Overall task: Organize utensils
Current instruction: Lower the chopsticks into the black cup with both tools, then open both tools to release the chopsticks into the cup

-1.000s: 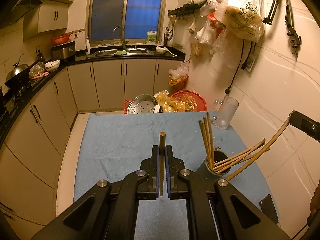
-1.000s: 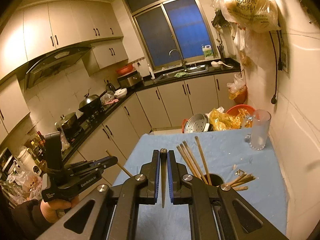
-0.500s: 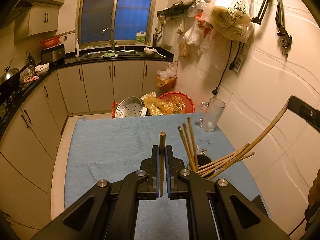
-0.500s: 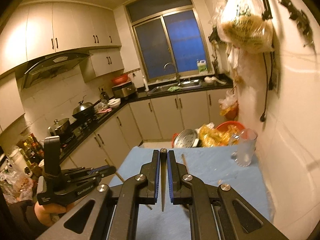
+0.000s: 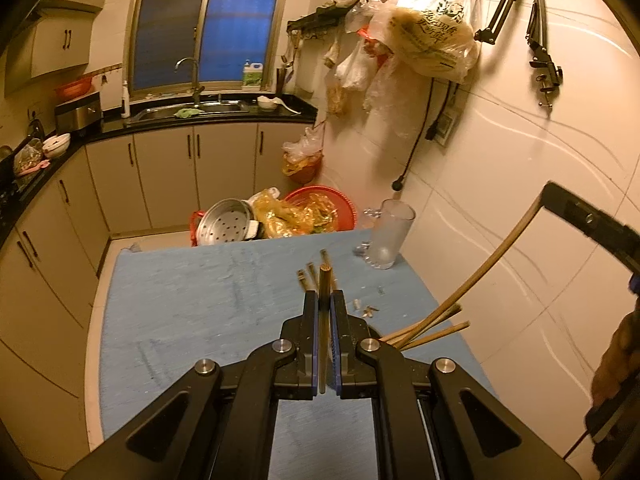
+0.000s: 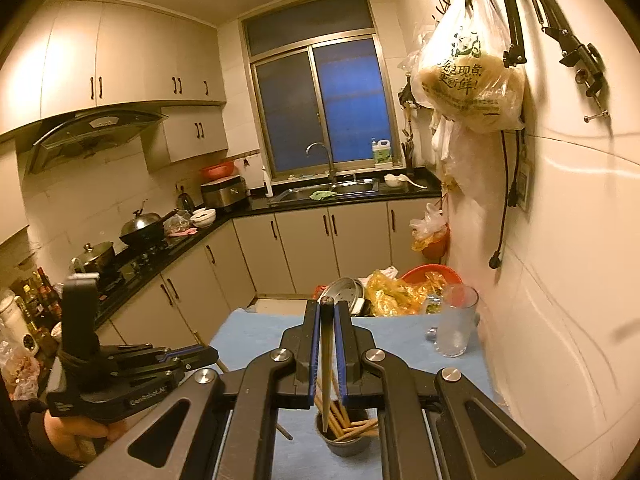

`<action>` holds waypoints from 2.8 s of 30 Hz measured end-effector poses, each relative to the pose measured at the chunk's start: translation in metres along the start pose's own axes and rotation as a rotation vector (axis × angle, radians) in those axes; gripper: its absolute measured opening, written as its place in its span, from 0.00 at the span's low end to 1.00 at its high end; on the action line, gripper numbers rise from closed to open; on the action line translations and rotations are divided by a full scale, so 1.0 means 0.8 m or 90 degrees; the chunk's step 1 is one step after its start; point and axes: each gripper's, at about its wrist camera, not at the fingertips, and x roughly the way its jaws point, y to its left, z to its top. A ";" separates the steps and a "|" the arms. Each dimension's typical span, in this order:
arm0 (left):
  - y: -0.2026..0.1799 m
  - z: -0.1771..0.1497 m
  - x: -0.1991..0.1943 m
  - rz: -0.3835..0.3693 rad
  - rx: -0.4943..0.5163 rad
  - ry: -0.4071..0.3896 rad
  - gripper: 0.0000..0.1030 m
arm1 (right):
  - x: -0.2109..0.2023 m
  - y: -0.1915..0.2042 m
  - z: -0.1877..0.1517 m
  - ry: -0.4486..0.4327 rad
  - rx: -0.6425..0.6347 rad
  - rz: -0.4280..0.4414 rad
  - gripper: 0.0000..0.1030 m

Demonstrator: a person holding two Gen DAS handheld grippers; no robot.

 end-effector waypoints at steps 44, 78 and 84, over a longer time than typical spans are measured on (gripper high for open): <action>-0.014 0.009 0.089 0.007 0.002 0.037 0.06 | 0.132 -0.025 -0.051 0.054 -0.009 -0.100 0.08; -0.009 -0.026 0.087 0.032 0.002 0.069 0.09 | 0.118 -0.022 -0.075 0.084 0.008 -0.092 0.16; -0.006 -0.031 0.068 0.040 0.006 0.049 0.45 | 0.092 -0.016 -0.069 0.061 0.009 -0.093 0.32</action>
